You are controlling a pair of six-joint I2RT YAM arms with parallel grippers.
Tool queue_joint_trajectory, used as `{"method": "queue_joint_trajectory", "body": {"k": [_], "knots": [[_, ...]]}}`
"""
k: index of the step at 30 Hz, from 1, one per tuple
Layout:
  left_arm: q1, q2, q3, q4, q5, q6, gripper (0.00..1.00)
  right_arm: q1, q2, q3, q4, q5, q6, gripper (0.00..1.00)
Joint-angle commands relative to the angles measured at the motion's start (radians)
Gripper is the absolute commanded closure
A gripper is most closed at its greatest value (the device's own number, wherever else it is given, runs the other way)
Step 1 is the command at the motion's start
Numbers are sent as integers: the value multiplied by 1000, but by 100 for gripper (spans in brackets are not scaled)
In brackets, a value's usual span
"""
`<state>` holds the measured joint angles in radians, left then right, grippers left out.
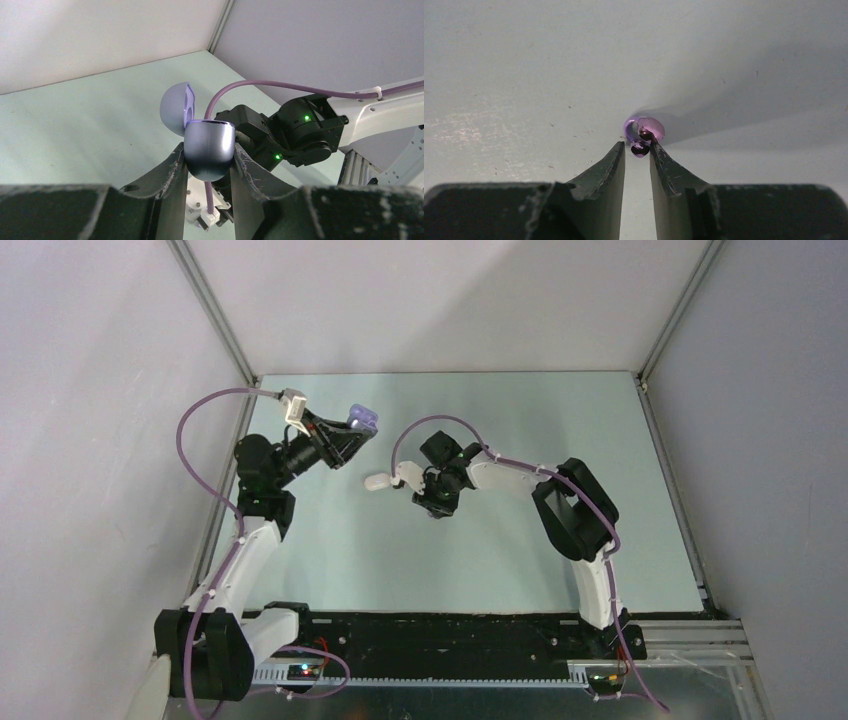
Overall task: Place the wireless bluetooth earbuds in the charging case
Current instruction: Pick up the left earbud from the center of the board.
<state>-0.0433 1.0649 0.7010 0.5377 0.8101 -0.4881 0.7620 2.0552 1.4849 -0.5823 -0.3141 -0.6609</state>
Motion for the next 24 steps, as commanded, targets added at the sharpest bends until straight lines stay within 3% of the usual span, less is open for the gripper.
{"method": "queue_joint_trajectory", "body": {"k": [1, 7, 9, 12, 14, 18, 24], "knots": [[10, -2, 13, 21, -14, 23, 100, -2, 15, 1, 10, -25, -20, 74], [10, 8, 12, 24, -5, 30, 100, -19, 6, 26, -22, -66, -5, 86], [10, 12, 10, 40, 18, 37, 100, -50, -42, 53, -75, -177, 3, 89], [10, 27, 5, 93, 69, 54, 100, -133, -98, 141, -192, -495, 6, 90], [10, 49, 16, 122, 135, 56, 99, -175, -110, 236, -302, -629, 14, 91], [10, 105, 47, 160, 213, 72, 99, -240, -45, 431, -585, -805, 14, 90], [2, 153, 96, 140, 226, 97, 100, -330, -16, 357, -463, -978, 228, 88]]}}
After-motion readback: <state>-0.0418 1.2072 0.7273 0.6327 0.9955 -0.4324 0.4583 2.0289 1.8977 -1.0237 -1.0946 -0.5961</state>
